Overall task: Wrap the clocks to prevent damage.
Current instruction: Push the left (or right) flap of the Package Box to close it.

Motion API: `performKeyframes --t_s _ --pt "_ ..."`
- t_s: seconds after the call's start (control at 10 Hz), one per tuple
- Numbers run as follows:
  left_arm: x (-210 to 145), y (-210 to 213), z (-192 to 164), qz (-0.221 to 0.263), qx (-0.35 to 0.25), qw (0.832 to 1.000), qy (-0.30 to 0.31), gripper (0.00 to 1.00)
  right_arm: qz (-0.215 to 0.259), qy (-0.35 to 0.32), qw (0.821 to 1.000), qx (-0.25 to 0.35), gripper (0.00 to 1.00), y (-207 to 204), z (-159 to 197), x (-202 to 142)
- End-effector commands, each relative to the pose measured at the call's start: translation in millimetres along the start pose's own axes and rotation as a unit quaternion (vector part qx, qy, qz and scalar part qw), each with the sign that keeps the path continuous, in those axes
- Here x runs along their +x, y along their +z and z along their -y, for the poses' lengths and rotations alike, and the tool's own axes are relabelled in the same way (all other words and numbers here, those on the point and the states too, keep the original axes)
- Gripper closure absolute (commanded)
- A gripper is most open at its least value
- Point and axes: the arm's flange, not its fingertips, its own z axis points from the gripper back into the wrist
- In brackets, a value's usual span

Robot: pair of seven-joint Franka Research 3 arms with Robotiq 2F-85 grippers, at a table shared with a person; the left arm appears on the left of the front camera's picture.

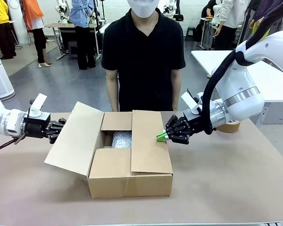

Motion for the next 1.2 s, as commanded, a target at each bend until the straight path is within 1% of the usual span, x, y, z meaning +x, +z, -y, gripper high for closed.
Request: performKeyframes --t_s 0.0,0.2,0.5,0.7,1.1 --pt "13.2 -15.6 -2.1 0.024 -0.005 1.0 0.012 1.0 -0.004 -0.002 1.0 0.0 0.99 -2.2 -0.3 -2.9" --pt "30.1 -37.2 2.7 0.037 -0.028 0.999 0.011 1.0 -0.004 -0.002 1.0 0.0 0.99 -2.2 -0.3 -2.9" --pt "33.7 -65.4 5.9 0.024 -0.041 0.999 0.005 1.0 -0.004 -0.002 1.0 0.0 0.99 -2.2 -0.3 -2.9" --pt "23.2 -76.4 3.4 0.003 -0.04 0.999 0.011 1.0 -0.004 -0.002 1.0 0.0 0.99 -2.2 -0.3 -2.9" --pt "-4.2 -81.5 -0.7 -0.038 -0.038 0.998 0.025 1.0 -0.004 -0.002 1.0 0.0 0.99 -2.2 -0.3 -2.9"
